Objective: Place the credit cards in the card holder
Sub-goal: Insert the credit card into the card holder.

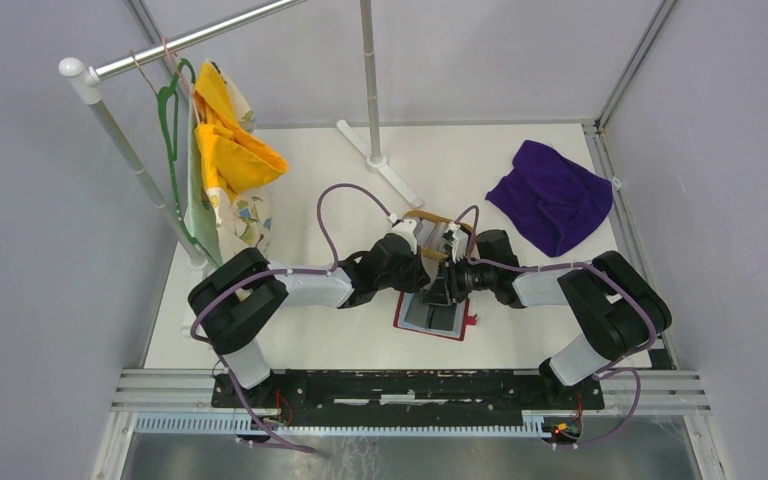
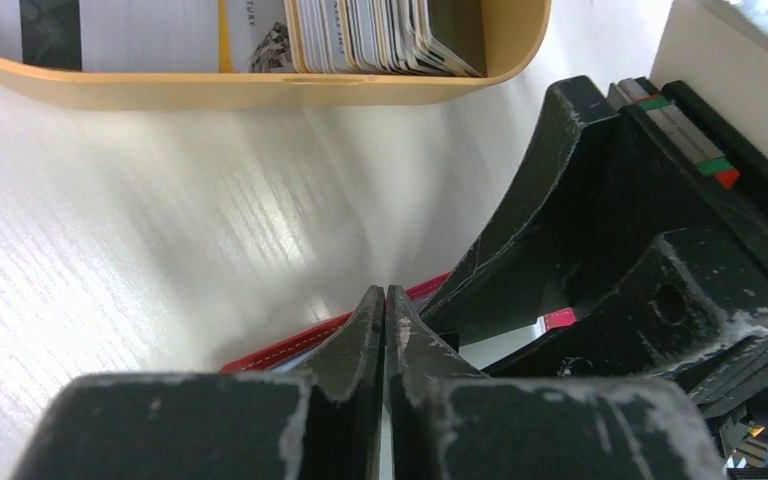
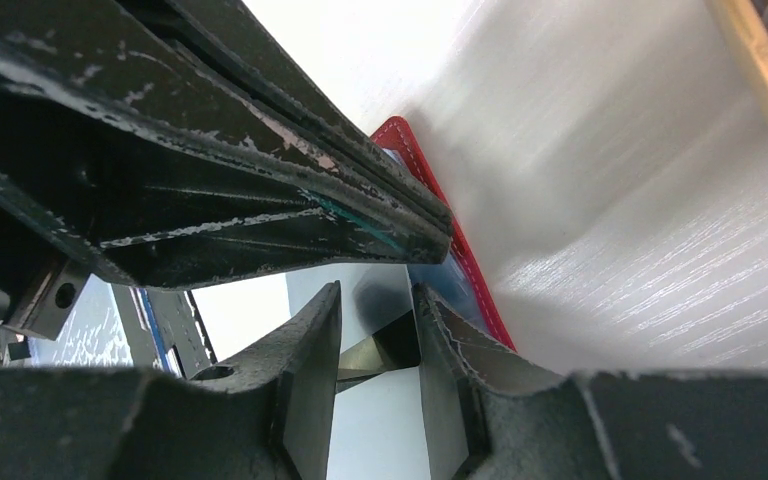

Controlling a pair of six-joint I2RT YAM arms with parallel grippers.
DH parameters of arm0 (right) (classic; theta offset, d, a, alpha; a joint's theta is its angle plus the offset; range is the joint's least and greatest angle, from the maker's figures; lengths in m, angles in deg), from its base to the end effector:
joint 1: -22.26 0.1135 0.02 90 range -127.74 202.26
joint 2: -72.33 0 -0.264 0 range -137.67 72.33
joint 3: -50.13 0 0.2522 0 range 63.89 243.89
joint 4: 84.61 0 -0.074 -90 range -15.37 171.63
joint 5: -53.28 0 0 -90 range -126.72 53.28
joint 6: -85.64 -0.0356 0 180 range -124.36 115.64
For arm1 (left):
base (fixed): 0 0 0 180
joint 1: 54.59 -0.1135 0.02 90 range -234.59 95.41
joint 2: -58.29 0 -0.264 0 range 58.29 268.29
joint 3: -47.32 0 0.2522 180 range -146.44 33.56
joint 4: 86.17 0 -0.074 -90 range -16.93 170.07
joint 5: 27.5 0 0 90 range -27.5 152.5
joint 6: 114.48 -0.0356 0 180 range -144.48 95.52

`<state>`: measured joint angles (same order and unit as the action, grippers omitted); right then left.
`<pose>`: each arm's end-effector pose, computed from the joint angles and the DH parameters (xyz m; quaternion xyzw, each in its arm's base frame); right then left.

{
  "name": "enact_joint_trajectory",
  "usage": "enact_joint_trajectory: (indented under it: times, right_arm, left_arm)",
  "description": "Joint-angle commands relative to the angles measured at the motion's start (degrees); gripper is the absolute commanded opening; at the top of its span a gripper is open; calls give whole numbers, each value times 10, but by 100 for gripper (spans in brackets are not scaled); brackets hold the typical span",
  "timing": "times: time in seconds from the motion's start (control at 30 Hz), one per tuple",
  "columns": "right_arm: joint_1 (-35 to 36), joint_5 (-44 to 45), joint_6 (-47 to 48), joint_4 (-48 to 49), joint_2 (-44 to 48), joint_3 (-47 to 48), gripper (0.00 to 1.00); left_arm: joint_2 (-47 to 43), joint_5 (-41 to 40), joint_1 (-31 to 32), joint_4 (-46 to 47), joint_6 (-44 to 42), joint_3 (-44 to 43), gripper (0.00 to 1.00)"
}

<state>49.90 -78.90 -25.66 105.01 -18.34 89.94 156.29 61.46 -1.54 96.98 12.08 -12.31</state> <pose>0.2173 0.1408 0.1157 -0.1953 0.8403 0.4578 0.2148 0.2073 -0.2745 0.1552 0.1232 0.8793 -0.3185 0.3321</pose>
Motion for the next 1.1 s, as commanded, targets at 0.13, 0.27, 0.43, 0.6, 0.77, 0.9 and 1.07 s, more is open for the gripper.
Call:
enact_joint_trajectory:
  times: [0.13,0.27,0.43,0.6,0.77,0.9,1.07]
  right_arm:
    - [2,21,21,-32,-11,5,40]
    - [2,21,25,-32,-11,5,40]
    - [2,18,26,-32,-12,6,41]
    - [2,16,30,-32,-12,6,42]
    - [2,16,31,-33,-9,6,43]
    - [2,15,25,-32,-9,6,43]
    - [2,12,11,-29,-11,4,43]
  left_arm:
    - [2,-17,8,-27,-26,-19,5]
    - [-7,-29,18,-60,-33,-20,3]
    - [-31,-51,29,-92,-37,-21,2]
    - [-52,-73,32,-115,-41,-25,2]
    - [-78,-106,32,-138,-41,-35,11]
    - [-125,-121,32,-140,-37,-20,15]
    - [-186,-91,55,-90,-22,41,15]
